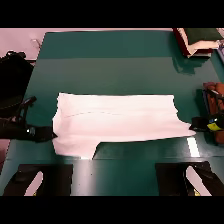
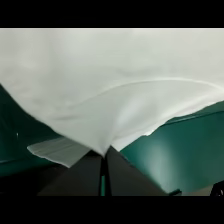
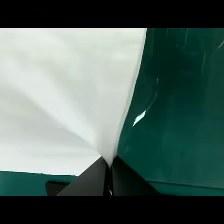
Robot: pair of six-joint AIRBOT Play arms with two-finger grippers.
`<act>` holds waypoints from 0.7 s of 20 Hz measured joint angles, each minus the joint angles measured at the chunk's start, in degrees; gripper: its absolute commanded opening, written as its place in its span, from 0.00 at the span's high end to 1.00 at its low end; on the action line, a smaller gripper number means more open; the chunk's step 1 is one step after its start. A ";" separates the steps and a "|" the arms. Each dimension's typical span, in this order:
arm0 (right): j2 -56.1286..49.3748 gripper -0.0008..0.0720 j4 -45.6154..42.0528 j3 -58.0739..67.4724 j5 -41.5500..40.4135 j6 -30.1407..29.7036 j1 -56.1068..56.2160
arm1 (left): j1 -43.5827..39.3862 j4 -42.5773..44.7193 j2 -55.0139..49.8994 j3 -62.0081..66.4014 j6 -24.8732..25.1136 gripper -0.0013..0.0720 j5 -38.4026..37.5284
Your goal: Fold the shirts.
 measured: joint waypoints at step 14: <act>-35.06 0.52 7.85 27.56 -7.52 1.97 5.73 | 0.00 -1.27 -38.51 26.29 5.11 0.30 19.89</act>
